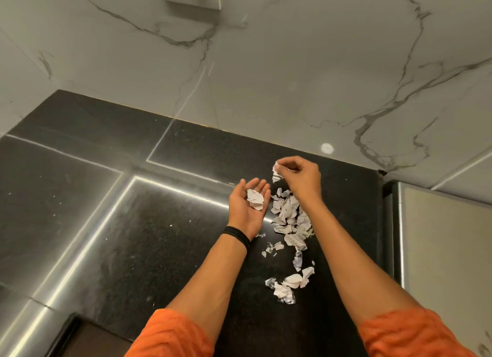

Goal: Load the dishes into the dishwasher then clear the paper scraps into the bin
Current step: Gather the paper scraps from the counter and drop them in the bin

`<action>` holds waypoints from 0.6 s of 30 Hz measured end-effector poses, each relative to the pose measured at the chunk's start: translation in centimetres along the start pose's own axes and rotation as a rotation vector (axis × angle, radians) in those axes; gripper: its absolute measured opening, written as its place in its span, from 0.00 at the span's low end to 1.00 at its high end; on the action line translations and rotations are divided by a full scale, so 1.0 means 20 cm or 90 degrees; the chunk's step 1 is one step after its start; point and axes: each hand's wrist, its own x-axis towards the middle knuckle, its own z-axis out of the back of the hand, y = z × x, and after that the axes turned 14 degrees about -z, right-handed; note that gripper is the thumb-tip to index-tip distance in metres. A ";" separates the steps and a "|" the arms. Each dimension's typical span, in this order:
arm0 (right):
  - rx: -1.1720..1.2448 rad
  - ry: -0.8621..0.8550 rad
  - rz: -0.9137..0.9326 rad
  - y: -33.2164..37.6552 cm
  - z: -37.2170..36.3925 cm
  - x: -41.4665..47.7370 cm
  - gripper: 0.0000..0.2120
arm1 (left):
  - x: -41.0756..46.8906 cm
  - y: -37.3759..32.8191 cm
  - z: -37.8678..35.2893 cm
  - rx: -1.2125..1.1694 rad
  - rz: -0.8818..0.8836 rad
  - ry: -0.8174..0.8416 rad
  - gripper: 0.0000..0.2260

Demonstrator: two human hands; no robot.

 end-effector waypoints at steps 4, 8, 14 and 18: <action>-0.011 0.165 0.014 0.07 0.00 -0.15 0.04 | -0.04 0.07 -0.03 -0.010 0.045 0.040 0.22; -0.021 0.087 0.027 0.05 0.03 -0.18 0.07 | -0.08 0.07 -0.03 -0.064 0.068 0.059 0.19; -0.384 0.077 0.055 -0.04 0.08 -0.05 0.14 | -0.06 -0.02 0.05 -0.095 0.054 0.035 0.14; -0.630 0.121 0.171 -0.08 0.02 -0.02 0.15 | -0.04 -0.05 0.11 -0.084 0.036 0.022 0.14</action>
